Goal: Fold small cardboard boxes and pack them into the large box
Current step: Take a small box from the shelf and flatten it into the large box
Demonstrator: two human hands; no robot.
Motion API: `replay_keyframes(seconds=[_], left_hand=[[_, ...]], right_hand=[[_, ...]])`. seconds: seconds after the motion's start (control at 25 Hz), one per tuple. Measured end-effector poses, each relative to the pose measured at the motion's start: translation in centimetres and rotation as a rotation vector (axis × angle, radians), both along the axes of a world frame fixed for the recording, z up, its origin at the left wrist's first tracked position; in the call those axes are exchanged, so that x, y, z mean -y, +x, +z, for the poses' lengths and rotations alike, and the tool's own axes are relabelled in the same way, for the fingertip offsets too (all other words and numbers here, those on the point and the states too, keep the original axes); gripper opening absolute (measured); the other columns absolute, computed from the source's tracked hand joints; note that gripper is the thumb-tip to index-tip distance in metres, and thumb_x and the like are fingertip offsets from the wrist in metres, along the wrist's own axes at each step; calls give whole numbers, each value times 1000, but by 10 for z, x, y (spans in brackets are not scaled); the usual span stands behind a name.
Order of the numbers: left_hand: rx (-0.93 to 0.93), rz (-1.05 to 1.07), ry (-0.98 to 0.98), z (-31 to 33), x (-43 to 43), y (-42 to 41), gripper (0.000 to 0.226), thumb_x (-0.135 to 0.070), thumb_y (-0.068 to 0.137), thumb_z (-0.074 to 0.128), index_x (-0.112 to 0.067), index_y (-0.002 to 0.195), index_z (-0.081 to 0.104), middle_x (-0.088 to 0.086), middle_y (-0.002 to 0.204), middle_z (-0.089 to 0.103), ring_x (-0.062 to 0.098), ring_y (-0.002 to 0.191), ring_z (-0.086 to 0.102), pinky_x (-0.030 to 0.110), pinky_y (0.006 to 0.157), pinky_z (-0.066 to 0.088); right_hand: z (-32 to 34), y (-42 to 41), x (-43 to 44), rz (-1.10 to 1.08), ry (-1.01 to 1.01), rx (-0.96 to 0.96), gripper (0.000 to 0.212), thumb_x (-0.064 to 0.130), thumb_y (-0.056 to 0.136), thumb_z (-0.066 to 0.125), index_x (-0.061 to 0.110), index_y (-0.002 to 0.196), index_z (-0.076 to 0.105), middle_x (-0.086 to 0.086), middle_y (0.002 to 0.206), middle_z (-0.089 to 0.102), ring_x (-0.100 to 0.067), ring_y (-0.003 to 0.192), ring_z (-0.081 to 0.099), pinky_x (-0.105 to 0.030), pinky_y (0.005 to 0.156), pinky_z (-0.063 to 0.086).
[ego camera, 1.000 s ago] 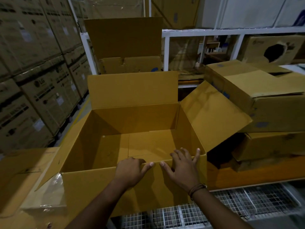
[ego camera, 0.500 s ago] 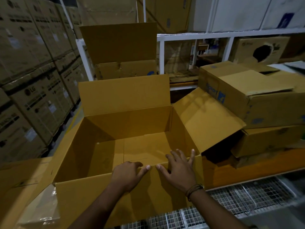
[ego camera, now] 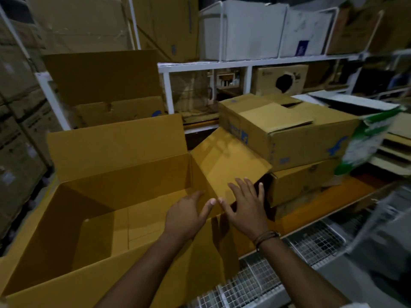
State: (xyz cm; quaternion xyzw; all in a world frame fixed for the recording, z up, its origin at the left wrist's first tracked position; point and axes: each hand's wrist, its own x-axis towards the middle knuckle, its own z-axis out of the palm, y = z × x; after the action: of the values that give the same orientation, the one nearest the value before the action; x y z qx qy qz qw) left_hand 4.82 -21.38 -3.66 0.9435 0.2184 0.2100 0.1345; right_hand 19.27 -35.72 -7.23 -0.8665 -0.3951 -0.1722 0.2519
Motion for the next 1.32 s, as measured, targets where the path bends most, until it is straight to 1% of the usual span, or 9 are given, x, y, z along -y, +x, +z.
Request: replay_keyframes(seconds=[0.16, 0.36, 0.56, 0.64, 0.76, 0.84, 1.0, 1.12, 1.32], left_hand=[[58, -119, -21, 25, 54, 62, 72, -76, 97, 33, -31, 152, 44, -2, 134, 65, 17, 102, 67, 31, 69, 54], [101, -173, -6, 37, 101, 130, 67, -69, 99, 42, -27, 152, 42, -1, 134, 64, 19, 109, 65, 31, 72, 51], [67, -131, -88, 45, 111, 180, 73, -58, 101, 51, -19, 159, 31, 4, 155, 47, 26, 130, 55, 42, 93, 55], [10, -127, -131, 42, 109, 187, 70, -52, 100, 54, -20, 158, 31, 3, 155, 45, 28, 132, 53, 45, 97, 54], [-38, -177, -146, 33, 110, 188, 53, -44, 99, 57, -20, 144, 41, 3, 140, 52, 28, 118, 55, 46, 89, 54], [-42, -183, -124, 32, 109, 188, 47, -42, 100, 57, -18, 138, 44, 4, 134, 52, 27, 114, 54, 45, 88, 53], [-69, -186, -102, 32, 103, 190, 53, -38, 102, 55, -17, 148, 38, 5, 143, 48, 31, 122, 53, 47, 95, 53], [-88, -207, -95, 28, 97, 191, 59, -33, 103, 54, -19, 156, 32, 4, 155, 41, 32, 129, 50, 49, 100, 50], [-147, -225, -35, 22, 90, 192, 56, -26, 103, 54, -23, 156, 36, 1, 158, 41, 32, 133, 48, 47, 104, 49]], right_hand=[[23, 54, 58, -102, 78, -38, 70, 71, 95, 33, 24, 144, 52, -4, 160, 39, -27, 154, 21, -62, 123, 10], [56, 105, 94, -151, 110, -110, 64, 56, 99, 52, 23, 152, 40, -5, 167, 24, -28, 156, 11, -58, 122, 20], [93, 144, 95, -161, 135, -136, 71, 52, 97, 57, 22, 156, 33, -7, 169, 18, -32, 156, 9, -60, 119, 27], [106, 153, 86, -161, 83, -92, 74, 56, 96, 55, 24, 157, 29, -6, 170, 13, -34, 156, 4, -63, 120, 23], [128, 162, 61, -134, 8, -5, 78, 63, 94, 53, 27, 158, 27, -7, 170, 9, -38, 156, -4, -69, 119, 12], [138, 168, 45, -139, -55, -42, 83, 70, 91, 52, 29, 158, 25, -6, 170, 7, -40, 155, -8, -74, 117, 9], [131, 173, 32, -200, -157, -60, 85, 73, 87, 55, 29, 155, 26, -7, 167, 16, -44, 154, -4, -79, 108, 23], [124, 170, 38, -237, -175, 46, 77, 64, 89, 57, 27, 152, 31, -10, 161, 27, -47, 151, 8, -72, 101, 41], [121, 174, 58, -272, -80, 79, 62, 59, 90, 53, 25, 141, 43, -9, 150, 41, -44, 146, 22, -65, 93, 49]])
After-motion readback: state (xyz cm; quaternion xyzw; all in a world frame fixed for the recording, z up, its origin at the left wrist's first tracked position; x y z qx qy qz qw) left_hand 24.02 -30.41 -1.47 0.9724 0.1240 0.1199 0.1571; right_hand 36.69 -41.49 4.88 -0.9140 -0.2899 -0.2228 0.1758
